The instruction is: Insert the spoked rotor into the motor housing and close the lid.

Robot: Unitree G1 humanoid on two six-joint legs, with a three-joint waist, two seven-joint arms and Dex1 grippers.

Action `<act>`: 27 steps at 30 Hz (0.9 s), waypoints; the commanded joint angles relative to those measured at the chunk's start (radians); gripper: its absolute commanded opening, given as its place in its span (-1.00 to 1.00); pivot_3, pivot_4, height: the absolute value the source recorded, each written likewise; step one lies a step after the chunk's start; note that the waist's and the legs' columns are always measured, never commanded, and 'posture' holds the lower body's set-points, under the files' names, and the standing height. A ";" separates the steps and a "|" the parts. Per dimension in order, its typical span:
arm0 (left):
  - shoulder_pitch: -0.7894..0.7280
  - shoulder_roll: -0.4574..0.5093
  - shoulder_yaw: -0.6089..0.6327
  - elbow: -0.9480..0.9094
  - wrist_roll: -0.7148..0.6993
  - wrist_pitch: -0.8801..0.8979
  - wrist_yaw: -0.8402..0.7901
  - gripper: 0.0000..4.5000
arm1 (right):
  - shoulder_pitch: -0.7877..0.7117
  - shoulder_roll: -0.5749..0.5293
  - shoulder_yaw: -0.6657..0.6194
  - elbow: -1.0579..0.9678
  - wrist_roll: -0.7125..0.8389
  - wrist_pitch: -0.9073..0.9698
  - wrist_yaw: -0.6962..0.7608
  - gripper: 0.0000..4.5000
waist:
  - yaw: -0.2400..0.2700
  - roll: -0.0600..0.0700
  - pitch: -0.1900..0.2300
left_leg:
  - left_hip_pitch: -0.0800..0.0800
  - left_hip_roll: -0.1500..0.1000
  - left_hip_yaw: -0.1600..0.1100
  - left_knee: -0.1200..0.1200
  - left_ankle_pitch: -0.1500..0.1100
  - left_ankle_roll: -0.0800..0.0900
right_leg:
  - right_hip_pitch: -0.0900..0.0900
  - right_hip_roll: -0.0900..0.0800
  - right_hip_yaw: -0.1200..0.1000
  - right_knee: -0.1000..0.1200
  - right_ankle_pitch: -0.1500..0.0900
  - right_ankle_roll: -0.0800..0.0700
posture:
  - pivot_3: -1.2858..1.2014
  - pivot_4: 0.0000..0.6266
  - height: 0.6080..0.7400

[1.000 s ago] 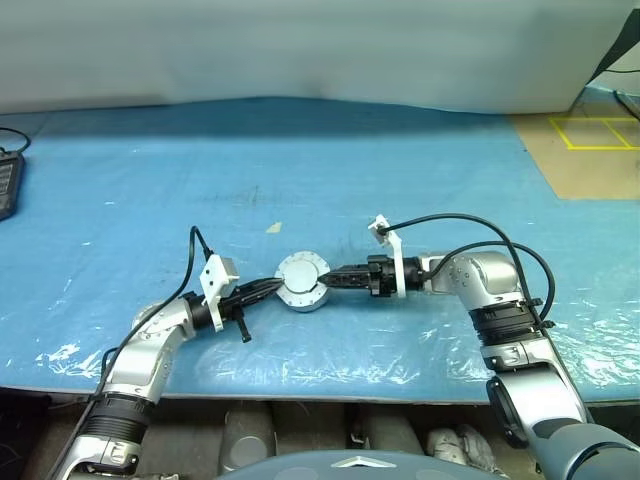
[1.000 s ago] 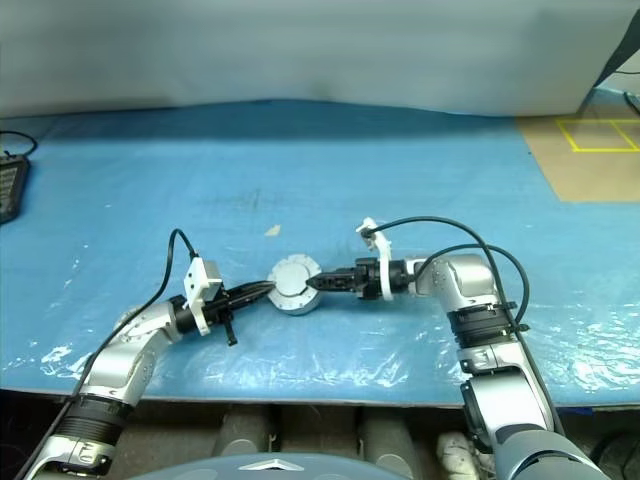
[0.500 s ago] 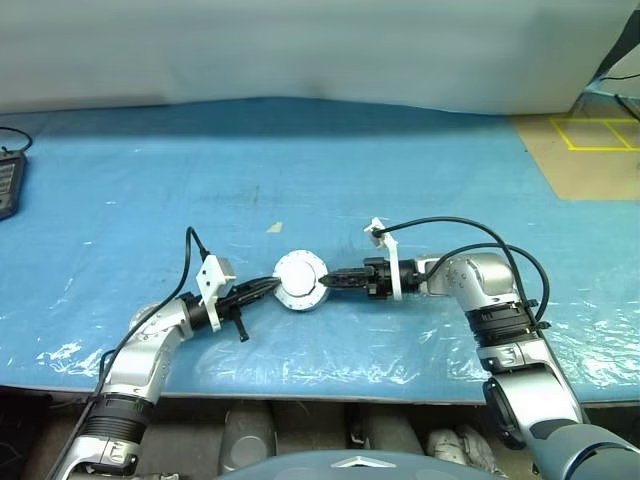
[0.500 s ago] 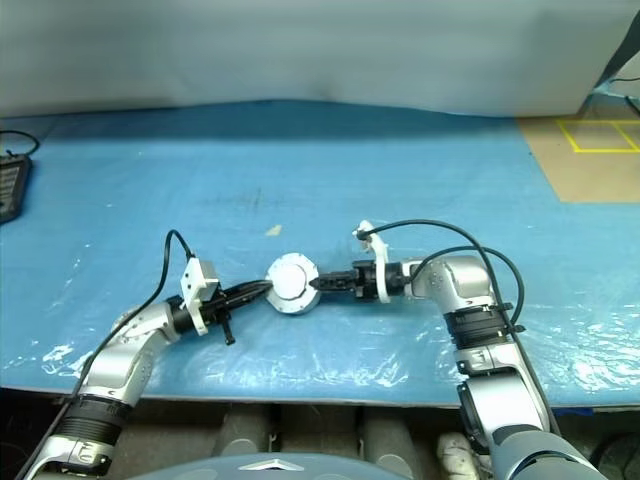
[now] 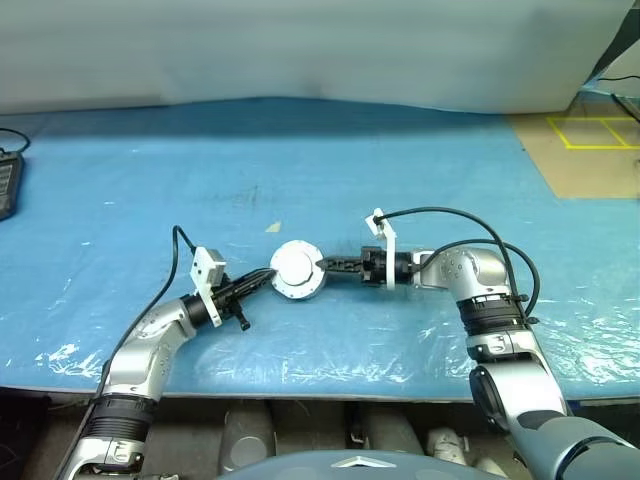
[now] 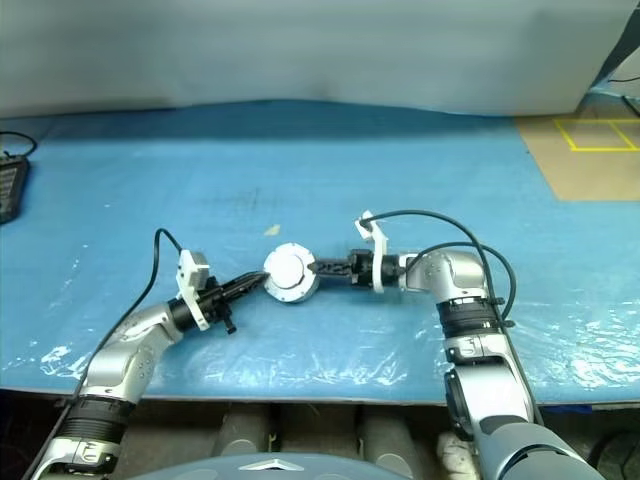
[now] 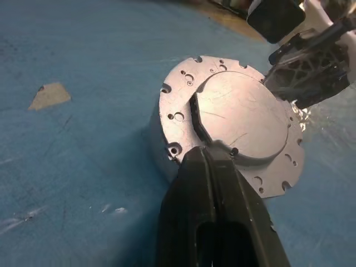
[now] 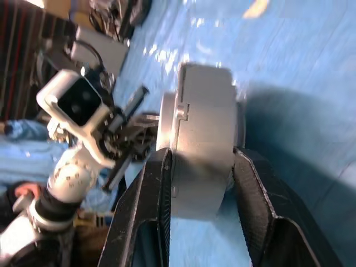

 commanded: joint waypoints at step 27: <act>-0.056 -0.312 0.287 -0.165 -0.667 0.401 0.381 0.98 | -0.235 0.236 -0.464 0.096 0.328 0.109 -0.357 -0.43 | 0.002 -0.002 0.002 | -0.005 0.002 0.000 0.000 0.000 0.000 | -0.002 0.001 -0.003 -0.002 0.000 0.000 | 0.03 -0.52 1.00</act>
